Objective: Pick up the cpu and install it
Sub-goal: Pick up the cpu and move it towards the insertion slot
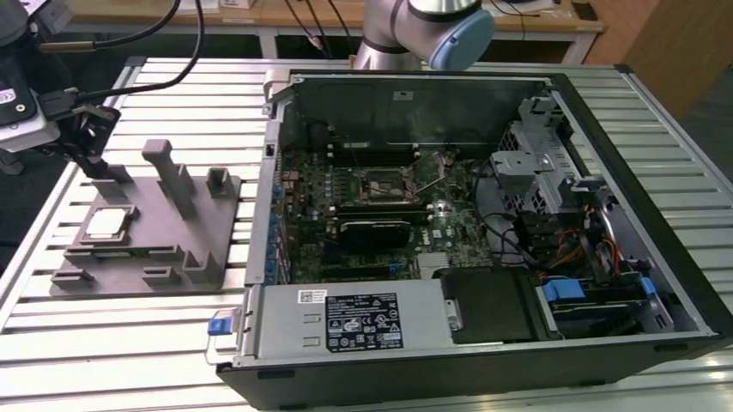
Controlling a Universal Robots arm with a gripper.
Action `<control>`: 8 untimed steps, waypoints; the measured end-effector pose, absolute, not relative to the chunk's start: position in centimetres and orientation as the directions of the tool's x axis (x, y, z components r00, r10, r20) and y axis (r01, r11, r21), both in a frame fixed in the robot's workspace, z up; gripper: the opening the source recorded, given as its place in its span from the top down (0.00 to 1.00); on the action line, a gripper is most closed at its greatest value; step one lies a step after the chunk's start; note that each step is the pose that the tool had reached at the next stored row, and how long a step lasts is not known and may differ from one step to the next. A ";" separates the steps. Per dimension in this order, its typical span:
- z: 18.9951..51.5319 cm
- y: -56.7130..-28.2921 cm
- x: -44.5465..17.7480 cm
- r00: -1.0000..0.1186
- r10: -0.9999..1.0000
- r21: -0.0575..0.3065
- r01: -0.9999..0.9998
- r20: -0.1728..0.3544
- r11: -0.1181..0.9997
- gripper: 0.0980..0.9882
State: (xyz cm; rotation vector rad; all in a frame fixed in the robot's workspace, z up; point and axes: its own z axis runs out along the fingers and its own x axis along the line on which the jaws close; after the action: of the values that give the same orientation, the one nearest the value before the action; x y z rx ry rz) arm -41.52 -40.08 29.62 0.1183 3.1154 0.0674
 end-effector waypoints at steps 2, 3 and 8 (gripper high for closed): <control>29.3 -40.1 -41.7 -0.997 0.076 0.044 0.075 -0.021 0.996 0.99; 29.1 -40.1 -41.7 -0.997 0.076 0.044 0.075 -0.020 0.996 0.99; 28.2 -40.1 -42.1 -0.997 0.076 0.044 0.075 -0.018 0.996 0.99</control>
State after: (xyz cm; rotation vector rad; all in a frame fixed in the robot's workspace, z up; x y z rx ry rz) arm -42.12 -40.11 28.23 0.1185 3.1194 0.0673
